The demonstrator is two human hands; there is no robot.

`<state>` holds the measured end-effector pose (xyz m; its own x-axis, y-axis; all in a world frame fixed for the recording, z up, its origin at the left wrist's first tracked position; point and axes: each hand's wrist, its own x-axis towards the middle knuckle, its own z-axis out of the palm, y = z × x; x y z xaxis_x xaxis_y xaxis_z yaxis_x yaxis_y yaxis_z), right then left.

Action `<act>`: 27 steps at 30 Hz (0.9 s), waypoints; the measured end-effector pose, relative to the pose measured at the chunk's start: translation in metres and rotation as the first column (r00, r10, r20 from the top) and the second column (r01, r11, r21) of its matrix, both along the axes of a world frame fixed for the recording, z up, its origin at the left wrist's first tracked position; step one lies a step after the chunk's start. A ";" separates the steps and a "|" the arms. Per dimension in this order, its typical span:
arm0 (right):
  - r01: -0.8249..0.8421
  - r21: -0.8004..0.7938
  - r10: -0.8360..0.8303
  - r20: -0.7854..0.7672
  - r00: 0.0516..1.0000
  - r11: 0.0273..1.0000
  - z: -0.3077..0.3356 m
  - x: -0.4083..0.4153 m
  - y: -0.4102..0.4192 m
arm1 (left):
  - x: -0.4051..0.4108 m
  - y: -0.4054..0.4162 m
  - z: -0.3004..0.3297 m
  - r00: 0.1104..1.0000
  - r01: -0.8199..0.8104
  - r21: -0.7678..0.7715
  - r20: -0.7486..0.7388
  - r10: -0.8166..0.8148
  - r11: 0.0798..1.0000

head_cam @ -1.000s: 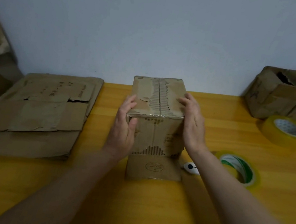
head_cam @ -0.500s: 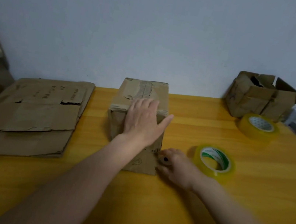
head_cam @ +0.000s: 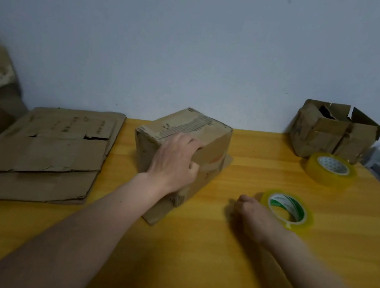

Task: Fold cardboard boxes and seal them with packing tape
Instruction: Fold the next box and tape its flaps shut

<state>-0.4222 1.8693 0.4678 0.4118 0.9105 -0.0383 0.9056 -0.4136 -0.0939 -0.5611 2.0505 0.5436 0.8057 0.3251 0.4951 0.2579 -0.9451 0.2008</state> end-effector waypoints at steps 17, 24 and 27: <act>0.501 0.469 0.188 -0.838 0.512 0.727 0.048 -0.035 0.058 | -0.032 0.039 0.013 0.813 -0.559 0.050 -0.165 0.559 0.828; 0.424 0.404 0.085 -0.798 0.596 0.811 0.039 -0.035 0.052 | 0.012 -0.004 0.012 0.845 -0.432 0.052 -0.327 0.424 0.900; 0.354 0.215 -0.165 -0.596 0.786 0.910 0.027 -0.028 0.039 | 0.018 -0.007 0.014 0.854 -0.389 0.089 -0.339 0.396 0.917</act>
<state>-0.4502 1.9085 0.4943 0.6268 0.7751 -0.0795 0.5172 -0.4902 -0.7016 -0.5429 2.0437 0.5579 0.7324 0.6443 0.2201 0.6576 -0.7532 0.0162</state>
